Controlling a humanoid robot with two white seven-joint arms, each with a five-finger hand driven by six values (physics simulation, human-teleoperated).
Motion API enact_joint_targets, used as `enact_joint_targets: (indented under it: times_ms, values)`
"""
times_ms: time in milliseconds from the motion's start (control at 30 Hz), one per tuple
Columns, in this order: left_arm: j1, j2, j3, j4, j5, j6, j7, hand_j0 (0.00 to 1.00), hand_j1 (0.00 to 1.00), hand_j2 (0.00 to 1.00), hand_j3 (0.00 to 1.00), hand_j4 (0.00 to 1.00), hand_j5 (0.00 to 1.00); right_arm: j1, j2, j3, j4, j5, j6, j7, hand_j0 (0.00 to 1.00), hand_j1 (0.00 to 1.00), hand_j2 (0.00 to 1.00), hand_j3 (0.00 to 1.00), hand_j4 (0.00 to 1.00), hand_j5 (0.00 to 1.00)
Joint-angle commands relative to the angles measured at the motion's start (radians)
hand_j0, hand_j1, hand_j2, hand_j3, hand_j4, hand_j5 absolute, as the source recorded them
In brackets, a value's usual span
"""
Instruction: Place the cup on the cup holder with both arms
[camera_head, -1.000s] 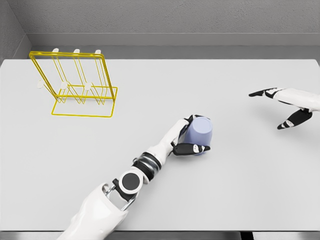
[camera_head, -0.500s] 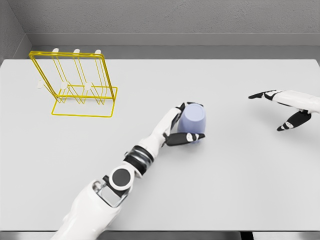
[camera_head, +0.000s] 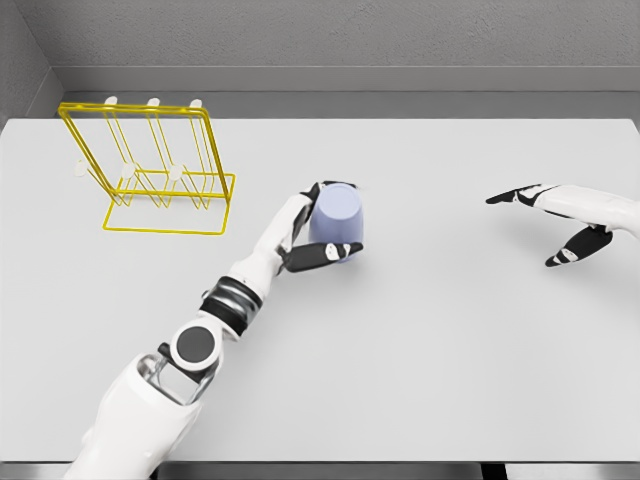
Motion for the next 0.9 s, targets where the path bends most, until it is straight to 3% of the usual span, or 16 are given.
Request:
enact_joint_targets:
  times_ms: [0,200,500,733,867]
  values:
    - [0.0,0.02,0.024,-0.018,0.001,-0.005,0.0,0.65,0.65,0.65,0.65,0.65,0.65,0.0,-0.001,-0.001,-0.002,-0.007,0.003,0.0,1.0,1.0,1.0,1.0,1.0,1.0]
    - [0.015,0.022,0.055,-0.026,0.003,-0.059,-0.002,0.65,0.65,0.65,0.65,0.65,0.65,0.002,0.0,-0.001,-0.002,-0.007,0.003,0.0,1.0,1.0,1.0,1.0,1.0,1.0]
    - [0.084,0.051,0.087,-0.031,0.009,-0.284,-0.011,0.66,0.66,0.66,0.66,0.66,0.66,0.0,0.005,0.002,0.001,-0.008,0.003,0.0,1.0,1.0,1.0,1.0,1.0,1.0]
    - [0.089,0.059,0.113,-0.032,0.015,-0.352,-0.011,0.66,0.66,0.66,0.66,0.66,0.66,0.0,0.009,0.002,0.002,-0.007,0.003,0.001,1.0,1.0,1.0,1.0,1.0,1.0]
    - [0.087,0.086,0.115,-0.032,0.061,-0.396,-0.01,0.66,0.66,0.66,0.66,0.66,0.66,0.0,0.009,0.002,0.006,-0.008,0.003,0.003,1.0,1.0,1.0,1.0,1.0,1.0]
